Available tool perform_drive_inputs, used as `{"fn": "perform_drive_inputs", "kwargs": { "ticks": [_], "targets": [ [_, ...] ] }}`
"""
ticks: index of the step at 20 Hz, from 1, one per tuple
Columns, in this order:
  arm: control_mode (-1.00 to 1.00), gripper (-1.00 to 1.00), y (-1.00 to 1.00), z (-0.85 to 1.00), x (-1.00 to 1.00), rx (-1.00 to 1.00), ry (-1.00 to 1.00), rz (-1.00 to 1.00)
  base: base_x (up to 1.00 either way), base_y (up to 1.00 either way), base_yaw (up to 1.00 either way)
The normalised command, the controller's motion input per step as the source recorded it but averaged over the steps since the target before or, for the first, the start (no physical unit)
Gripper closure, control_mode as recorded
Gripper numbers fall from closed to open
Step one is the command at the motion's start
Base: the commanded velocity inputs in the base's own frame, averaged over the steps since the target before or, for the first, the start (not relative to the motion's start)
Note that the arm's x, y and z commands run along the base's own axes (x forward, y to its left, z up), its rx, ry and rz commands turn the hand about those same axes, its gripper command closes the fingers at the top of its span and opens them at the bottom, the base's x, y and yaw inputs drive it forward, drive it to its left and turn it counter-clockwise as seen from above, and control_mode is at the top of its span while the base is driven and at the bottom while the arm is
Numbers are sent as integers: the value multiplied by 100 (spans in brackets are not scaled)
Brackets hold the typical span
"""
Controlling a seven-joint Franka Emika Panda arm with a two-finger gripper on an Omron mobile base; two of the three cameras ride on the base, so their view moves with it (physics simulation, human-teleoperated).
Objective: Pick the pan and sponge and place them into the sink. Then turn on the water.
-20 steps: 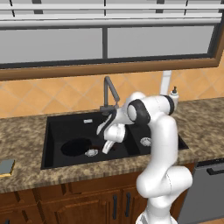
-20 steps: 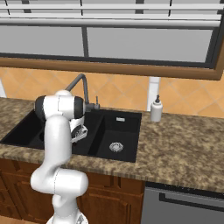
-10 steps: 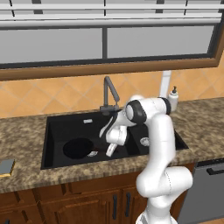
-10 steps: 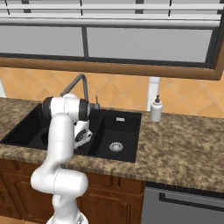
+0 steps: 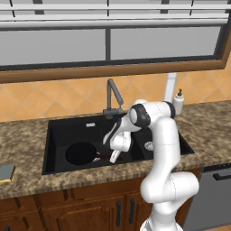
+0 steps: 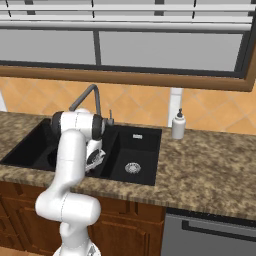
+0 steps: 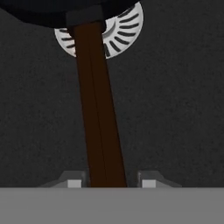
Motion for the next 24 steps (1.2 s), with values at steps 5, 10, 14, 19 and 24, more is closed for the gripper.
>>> {"fn": "perform_drive_inputs", "kwargs": {
  "ticks": [5, 10, 14, 19, 24],
  "targets": [
    [-100, -100, 0, 53, 11, 0, 0, -2, 0, 0, 0],
    [-100, -100, 6, 100, -18, -3, 0, -11, 0, 0, 0],
    [-100, -100, 16, 98, -56, -1, 0, -18, 0, 0, 0],
    [-100, -100, 22, 90, -82, 0, 0, -24, 0, 0, 0],
    [-100, -100, 22, 87, -83, 0, 1, -31, 0, 0, 0]
  ]
}}
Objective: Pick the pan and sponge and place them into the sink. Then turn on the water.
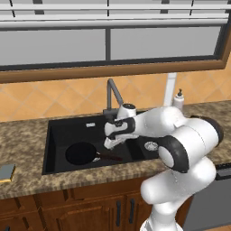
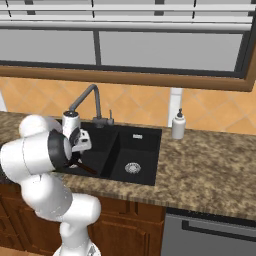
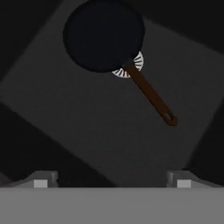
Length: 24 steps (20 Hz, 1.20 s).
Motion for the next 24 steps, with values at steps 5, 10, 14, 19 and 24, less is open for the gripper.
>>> {"fn": "perform_drive_inputs", "kwargs": {
  "ticks": [5, 10, 14, 19, 24],
  "targets": [
    [-100, -100, 13, 91, -46, 0, 2, -36, 0, 0, 0],
    [-100, -100, 33, 72, -34, -1, 6, -32, 0, 0, 0],
    [-100, -100, 90, 51, -31, 0, 0, -15, 0, 0, 0],
    [-100, -100, 91, 45, -23, 0, 1, -11, 0, 0, 0],
    [-100, -100, 83, 13, -16, -1, 0, -11, 0, 0, 0]
  ]
}}
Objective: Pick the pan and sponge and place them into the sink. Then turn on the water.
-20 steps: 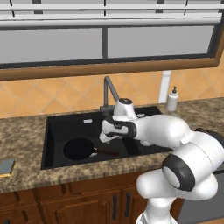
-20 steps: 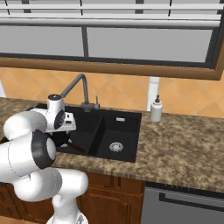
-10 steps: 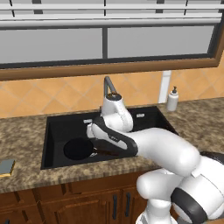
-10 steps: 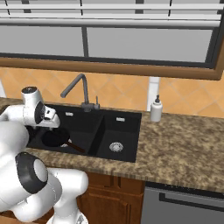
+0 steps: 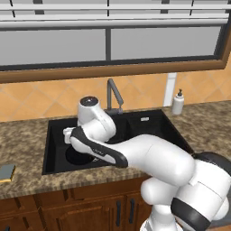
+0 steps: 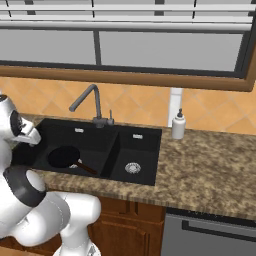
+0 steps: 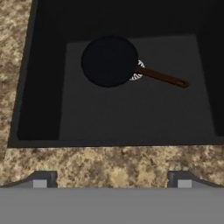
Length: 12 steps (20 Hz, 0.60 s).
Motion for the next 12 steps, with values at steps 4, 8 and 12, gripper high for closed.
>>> {"fn": "perform_drive_inputs", "kwargs": {
  "ticks": [4, 8, 12],
  "targets": [
    [-100, -100, 76, 0, -3, -1, 0, -8, 0, 0, 0],
    [-100, -100, 76, 0, -3, 0, 0, -7, 0, 0, 0],
    [-100, -100, 69, 0, -2, 0, 0, -7, 0, 0, 0]
  ]
}}
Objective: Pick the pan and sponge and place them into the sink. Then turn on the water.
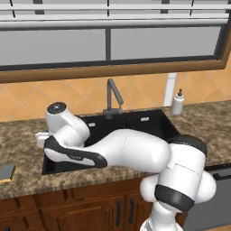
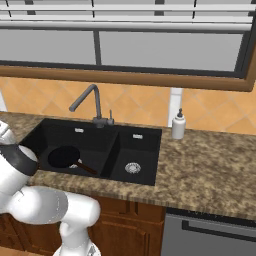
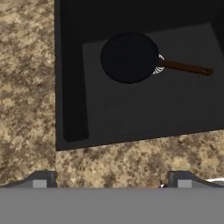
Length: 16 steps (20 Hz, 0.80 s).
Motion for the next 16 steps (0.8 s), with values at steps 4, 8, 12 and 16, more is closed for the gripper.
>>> {"fn": "perform_drive_inputs", "kwargs": {
  "ticks": [4, 8, 12, 16],
  "targets": [
    [-100, -100, 50, 0, 0, -1, 7, -1, 0, 0, 0],
    [-100, -100, 50, -9, 0, 0, 3, 0, 0, 0, 0],
    [-100, -100, 77, -27, 1, 0, 0, 1, 0, 0, 0],
    [-100, -100, 77, -19, 0, -1, 2, 0, 0, 0, 0]
  ]
}}
